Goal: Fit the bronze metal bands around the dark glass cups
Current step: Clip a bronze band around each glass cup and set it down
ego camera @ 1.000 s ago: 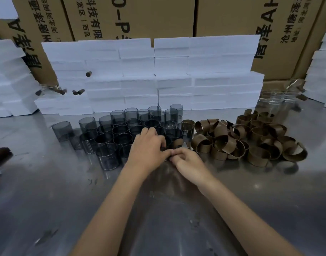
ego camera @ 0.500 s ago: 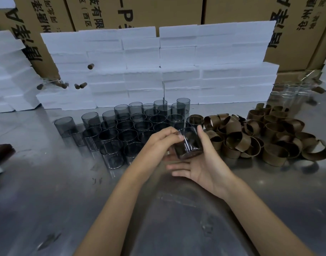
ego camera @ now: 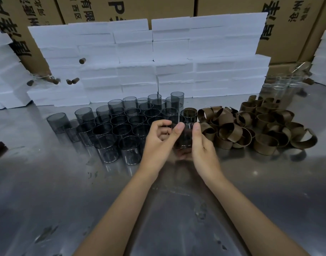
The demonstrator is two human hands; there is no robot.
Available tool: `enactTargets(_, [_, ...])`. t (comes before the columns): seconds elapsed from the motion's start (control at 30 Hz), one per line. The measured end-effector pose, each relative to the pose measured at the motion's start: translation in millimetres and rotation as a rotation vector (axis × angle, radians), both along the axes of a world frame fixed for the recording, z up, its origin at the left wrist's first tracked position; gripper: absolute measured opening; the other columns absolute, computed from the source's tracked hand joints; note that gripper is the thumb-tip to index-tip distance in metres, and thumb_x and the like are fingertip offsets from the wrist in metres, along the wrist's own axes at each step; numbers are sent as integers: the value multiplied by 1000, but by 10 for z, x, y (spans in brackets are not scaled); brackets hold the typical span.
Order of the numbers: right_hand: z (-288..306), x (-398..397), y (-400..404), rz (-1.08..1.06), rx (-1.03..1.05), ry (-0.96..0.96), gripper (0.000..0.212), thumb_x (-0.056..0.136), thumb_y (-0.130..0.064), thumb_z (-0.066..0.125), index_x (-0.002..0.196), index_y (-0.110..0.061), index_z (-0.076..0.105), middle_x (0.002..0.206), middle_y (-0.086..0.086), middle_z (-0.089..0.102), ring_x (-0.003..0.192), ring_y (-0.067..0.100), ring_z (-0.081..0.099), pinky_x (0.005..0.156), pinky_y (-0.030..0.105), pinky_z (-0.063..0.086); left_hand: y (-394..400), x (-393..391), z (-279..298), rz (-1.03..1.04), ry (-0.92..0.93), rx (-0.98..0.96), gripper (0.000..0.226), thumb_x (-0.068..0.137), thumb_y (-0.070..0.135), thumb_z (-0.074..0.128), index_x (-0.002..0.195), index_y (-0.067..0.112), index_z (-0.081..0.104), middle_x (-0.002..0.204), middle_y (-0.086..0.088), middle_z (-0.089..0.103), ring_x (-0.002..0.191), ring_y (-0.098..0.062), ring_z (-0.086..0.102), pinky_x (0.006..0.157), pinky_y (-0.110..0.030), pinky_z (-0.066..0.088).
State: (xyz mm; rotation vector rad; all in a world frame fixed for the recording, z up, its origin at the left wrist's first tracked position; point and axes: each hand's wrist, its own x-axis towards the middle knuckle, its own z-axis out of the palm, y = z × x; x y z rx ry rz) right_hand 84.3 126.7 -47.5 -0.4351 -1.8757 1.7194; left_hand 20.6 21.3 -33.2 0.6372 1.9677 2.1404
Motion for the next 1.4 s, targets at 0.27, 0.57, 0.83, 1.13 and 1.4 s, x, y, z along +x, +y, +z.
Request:
enactTargets(0.27, [28, 21, 121, -107, 101, 34, 37, 100, -54, 54, 91, -21, 70, 75, 8, 72, 63, 22, 71, 66, 43, 59, 17, -34, -14, 19, -218, 6, 45, 97, 48, 62, 117, 8, 68, 113, -12, 75, 110, -29, 70, 104, -51, 52])
enactTargets(0.57, [-8, 11, 35, 154, 59, -49, 57, 85, -81, 48, 111, -34, 66, 96, -10, 75, 86, 7, 73, 68, 24, 57, 63, 93, 9, -191, -198, -153, 70, 94, 76, 42, 107, 17, 77, 96, -12, 78, 86, -21, 73, 91, -40, 54])
enactTargets(0.83, [-18, -14, 27, -16, 80, -47, 67, 88, -81, 21, 108, -38, 67, 103, -3, 74, 104, 20, 70, 93, 53, 57, 87, 58, -32, 64, 50, -88, 53, 90, 61, 55, 97, 10, 67, 73, 4, 67, 61, 4, 60, 58, -9, 45])
enactTargets(1.13, [30, 9, 94, -85, 107, -6, 46, 104, -50, 47, 108, -13, 75, 92, 2, 76, 93, 17, 72, 89, 49, 58, 24, 41, -11, 139, -49, -86, 45, 98, 53, 58, 96, 13, 78, 94, -8, 77, 91, -23, 72, 95, -44, 57])
enactTargets(1.4, [66, 50, 36, 193, 29, -57, 50, 79, -80, 48, 115, -49, 63, 107, -35, 69, 107, -20, 58, 82, -1, 42, 80, 162, 19, -158, -155, -40, 73, 79, 84, 55, 120, 27, 75, 120, 6, 75, 121, -10, 66, 113, -41, 45])
